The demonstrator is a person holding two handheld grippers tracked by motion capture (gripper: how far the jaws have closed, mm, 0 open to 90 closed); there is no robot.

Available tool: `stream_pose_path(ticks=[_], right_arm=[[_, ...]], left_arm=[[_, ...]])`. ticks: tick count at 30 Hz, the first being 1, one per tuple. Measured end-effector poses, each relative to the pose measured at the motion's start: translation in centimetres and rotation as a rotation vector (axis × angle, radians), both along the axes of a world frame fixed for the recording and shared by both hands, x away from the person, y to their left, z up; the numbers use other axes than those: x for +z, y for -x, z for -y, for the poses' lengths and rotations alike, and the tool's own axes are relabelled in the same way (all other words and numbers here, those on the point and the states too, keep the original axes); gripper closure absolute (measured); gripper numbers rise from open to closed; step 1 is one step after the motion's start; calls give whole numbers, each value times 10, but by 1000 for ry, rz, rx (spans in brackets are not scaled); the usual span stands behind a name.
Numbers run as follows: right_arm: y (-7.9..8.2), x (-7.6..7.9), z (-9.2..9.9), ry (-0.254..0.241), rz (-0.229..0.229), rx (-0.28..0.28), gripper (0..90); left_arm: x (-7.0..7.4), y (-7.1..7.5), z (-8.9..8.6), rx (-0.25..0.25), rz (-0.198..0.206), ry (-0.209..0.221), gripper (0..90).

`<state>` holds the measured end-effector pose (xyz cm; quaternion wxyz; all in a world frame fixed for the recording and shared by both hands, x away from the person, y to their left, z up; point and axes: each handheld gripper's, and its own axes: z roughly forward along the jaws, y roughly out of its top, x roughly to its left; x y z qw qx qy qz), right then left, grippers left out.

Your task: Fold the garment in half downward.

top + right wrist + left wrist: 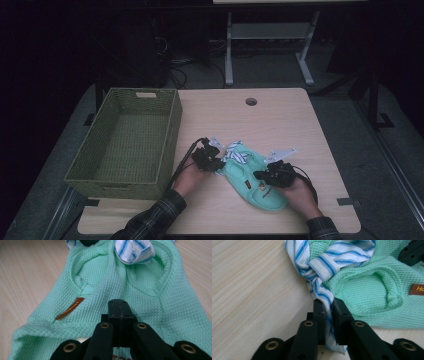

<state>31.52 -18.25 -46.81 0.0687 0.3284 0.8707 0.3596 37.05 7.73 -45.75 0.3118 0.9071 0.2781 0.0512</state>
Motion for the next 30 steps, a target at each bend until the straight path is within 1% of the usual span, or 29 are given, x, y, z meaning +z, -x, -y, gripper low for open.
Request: stream_pose_path(ticks=[2,4,5,6,7,8,10,13,14,15,16,17,18,21,25,26,27,28,29,30], right_arm=[[0,0,0,7,1,3,897],[0,0,0,5,3,2,897],[0,1,0,8,1,3,897],[0,1,0,8,1,3,897],[1,1,-1,9,1,4,897],[1,1,-1,9,1,4,897],[0,1,-1,10,1,7,897],[0,0,-4,6,4,8,897],[-1,1,-5,7,2,9,897],[-1,0,-6,2,5,9,897],[-2,0,-7,6,3,13,897],[-3,0,-9,10,7,14,897],[-4,0,-11,4,8,11,897],[-7,0,-18,10,12,16,897],[-12,0,-27,-1,16,21,897],[-14,-1,-30,-3,13,20,897],[-16,-1,-33,-8,19,24,897],[-16,-1,-33,-8,19,24,897],[-20,-2,-38,-12,19,26,897],[-21,-2,-40,-12,20,28,897]], left_arm=[[0,-1,0,0,-16,5,843],[0,-3,-2,-6,-21,10,847],[0,-4,-3,3,-33,25,848],[0,-4,-3,3,-33,25,848],[4,-6,-6,9,-39,52,849],[4,-6,-6,9,-39,52,849],[12,-6,-8,31,-30,92,849],[26,-4,-14,25,-13,124,849],[29,-3,-15,35,-14,152,849],[32,-3,-16,26,-13,154,850],[35,-2,-17,35,-10,173,850],[37,-2,-18,26,-6,171,850],[39,-1,-19,34,-8,190,850],[46,-2,-22,36,-5,219,850],[55,-1,-25,36,-2,261,849],[55,-1,-25,36,-2,261,849],[59,-1,-26,32,-1,284,849],[59,-1,-26,32,-1,284,849],[63,0,-26,29,8,292,849],[65,0,-26,23,14,291,849]])
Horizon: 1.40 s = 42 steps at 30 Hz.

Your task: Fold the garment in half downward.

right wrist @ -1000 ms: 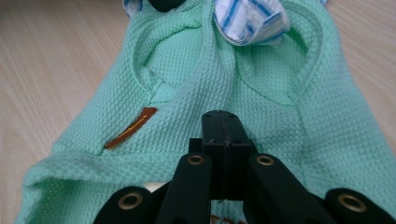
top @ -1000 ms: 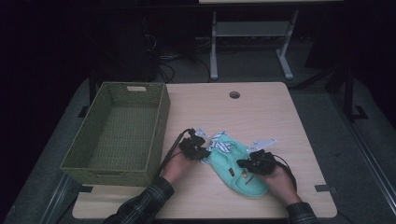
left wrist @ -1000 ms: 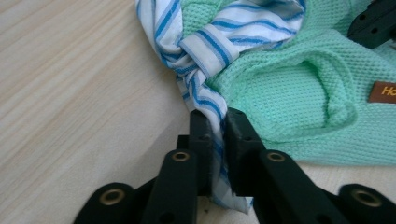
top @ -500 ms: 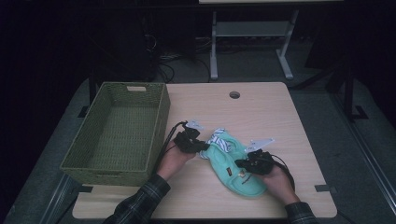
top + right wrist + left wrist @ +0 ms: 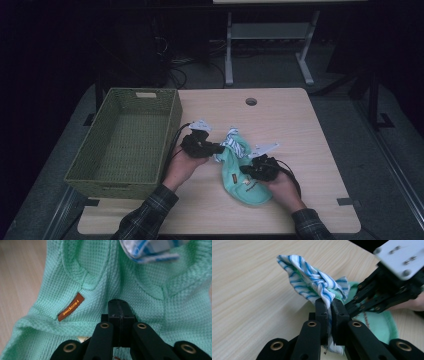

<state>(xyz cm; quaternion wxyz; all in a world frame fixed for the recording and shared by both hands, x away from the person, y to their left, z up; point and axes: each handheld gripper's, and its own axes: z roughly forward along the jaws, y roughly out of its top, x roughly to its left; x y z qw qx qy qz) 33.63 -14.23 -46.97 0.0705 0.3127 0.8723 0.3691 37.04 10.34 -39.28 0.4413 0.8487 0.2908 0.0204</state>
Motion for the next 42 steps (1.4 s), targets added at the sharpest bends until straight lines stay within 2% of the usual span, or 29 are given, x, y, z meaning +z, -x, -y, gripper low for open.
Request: stream_pose_path(ticks=[4,6,11,14,17,19,23,29,35,38,42], right_arm=[[-5,0,-8,10,13,3,896],[-4,3,-5,5,22,0,894],[8,16,21,-3,29,-39,893],[13,15,31,8,26,-48,893],[26,14,49,24,12,-73,893],[35,14,60,17,10,-90,893],[44,10,71,18,-10,-99,893],[44,4,67,39,-30,-84,895],[39,3,62,38,-23,-77,895],[38,3,61,41,-17,-72,895],[38,3,62,33,-22,-74,895]], left_arm=[[3,1,-1,1,11,-3,848],[3,0,-2,0,16,-12,848],[3,0,-3,13,26,-23,848],[3,-1,-4,17,30,-32,848],[3,0,-3,21,32,-35,848],[3,0,-3,24,31,-37,847],[3,0,-3,24,34,-40,847],[4,2,-2,17,39,-46,846],[8,3,-1,8,51,-44,846],[9,7,5,-18,67,-57,846],[10,12,12,-44,67,-59,845]])
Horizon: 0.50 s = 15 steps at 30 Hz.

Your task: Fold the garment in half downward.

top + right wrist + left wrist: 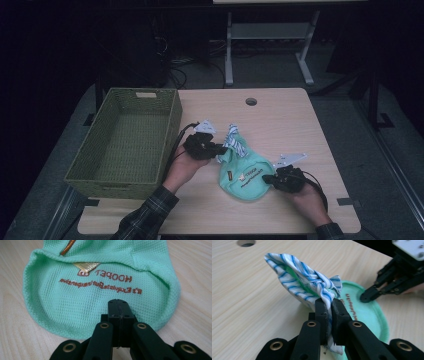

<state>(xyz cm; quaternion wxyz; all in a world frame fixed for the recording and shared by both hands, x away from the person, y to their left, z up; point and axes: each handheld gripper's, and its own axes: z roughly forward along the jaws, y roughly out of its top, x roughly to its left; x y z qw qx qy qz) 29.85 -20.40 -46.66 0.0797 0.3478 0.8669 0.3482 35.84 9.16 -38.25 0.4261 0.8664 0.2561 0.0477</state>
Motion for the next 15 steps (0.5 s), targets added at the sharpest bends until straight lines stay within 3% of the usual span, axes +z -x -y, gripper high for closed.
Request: stream_pose_path(ticks=[10,15], right_arm=[[0,0,0,-7,-1,0,896],[-1,0,2,-3,-6,-4,896]], left_arm=[[-3,15,23,-127,-11,-21,842],[-9,22,34,-186,-31,-56,841]])
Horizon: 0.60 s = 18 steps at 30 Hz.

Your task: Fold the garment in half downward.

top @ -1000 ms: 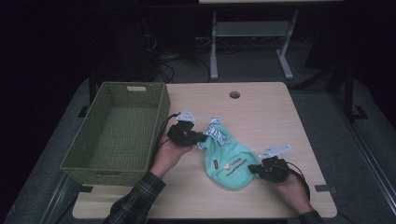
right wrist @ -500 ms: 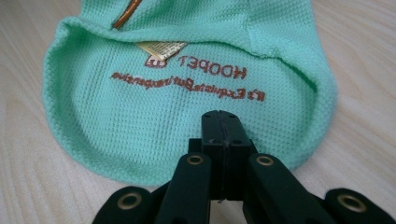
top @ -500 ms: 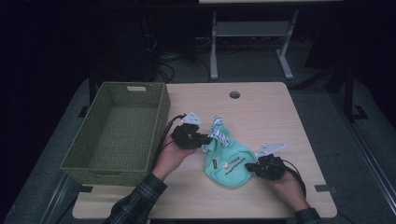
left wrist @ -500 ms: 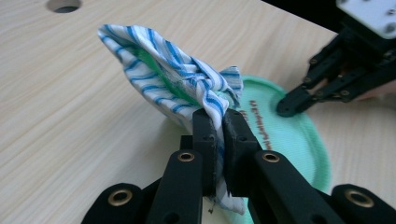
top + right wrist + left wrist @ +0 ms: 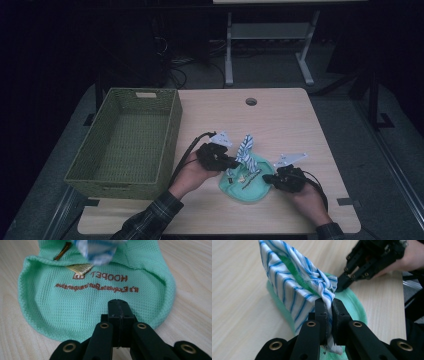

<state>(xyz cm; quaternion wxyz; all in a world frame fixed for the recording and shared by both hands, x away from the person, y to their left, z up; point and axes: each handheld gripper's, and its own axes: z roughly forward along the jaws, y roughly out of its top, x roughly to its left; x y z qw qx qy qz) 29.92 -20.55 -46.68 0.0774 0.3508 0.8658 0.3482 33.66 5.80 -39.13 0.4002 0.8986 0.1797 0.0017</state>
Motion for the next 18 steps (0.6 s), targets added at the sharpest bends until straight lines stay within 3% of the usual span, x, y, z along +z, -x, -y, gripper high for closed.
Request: stream_pose_path(ticks=[9,14,18], right_arm=[[0,3,2,6,14,-7,895],[4,12,11,-33,33,-28,895],[10,18,8,-77,37,10,895]], left_arm=[[-16,7,14,-66,-31,-43,838],[-20,6,13,-63,-40,-55,838],[-19,6,12,-65,-40,-55,837]])
